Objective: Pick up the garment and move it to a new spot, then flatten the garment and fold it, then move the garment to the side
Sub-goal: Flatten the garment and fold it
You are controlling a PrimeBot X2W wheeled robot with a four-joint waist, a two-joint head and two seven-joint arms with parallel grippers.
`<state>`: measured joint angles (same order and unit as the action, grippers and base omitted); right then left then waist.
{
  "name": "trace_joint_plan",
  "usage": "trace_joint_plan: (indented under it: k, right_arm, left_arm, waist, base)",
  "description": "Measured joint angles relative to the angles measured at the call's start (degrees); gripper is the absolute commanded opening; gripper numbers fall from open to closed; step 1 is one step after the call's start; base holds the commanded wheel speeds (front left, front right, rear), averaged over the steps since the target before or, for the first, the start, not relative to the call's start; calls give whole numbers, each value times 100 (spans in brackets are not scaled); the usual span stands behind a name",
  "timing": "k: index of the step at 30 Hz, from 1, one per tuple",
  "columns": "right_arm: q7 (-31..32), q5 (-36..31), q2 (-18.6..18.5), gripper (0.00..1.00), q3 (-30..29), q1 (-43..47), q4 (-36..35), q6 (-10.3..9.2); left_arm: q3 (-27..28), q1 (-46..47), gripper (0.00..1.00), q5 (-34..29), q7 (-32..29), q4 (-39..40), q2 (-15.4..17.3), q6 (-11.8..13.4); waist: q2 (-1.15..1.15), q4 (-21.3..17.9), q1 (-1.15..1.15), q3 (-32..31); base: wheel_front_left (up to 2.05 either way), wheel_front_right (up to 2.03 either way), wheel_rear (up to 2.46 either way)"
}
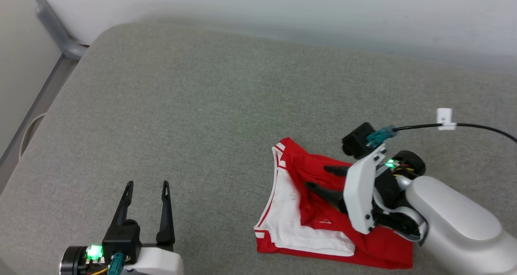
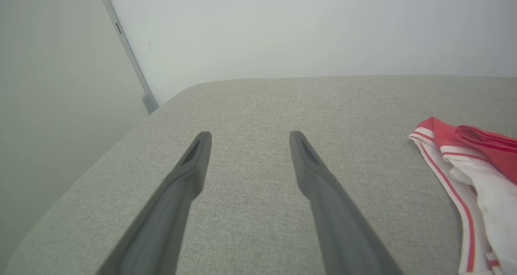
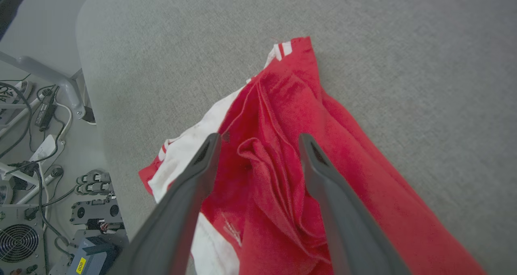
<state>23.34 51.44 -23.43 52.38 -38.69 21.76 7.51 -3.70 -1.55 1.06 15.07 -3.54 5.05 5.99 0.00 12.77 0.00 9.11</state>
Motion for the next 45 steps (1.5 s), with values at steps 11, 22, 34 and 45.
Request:
trace_joint_plan:
  k: [11, 22, 34, 45]
  right_arm:
    - [-1712, -777, -701, 100, -1258, 669, -636, 0]
    - [-3320, -2769, 235, 100, -3741, 2072, -710, 0]
    - [-3675, -4132, 1443, 100, -5181, 3605, -1812, 0]
    - [-3660, -4315, 1885, 100, -5548, 4464, -2291, 0]
  left_arm:
    - [69, -319, 100, -77, 0, 48, 92, 52]
    - [124, -538, 100, -85, 0, 100, 188, 103]
    - [112, -675, 100, -68, 0, 159, 229, 108]
    - [38, -738, 100, -31, 0, 255, 213, 57]
  waist:
    - [0, -456, 0, -440]
    - [0, -884, -1, -794]
    - [0, -1095, -1, -1020]
    - [0, -1096, -1, -1045]
  base:
    - [0, 0, 0]
    - [0, 0, 0]
    - [0, 0, 0]
    - [0, 0, 0]
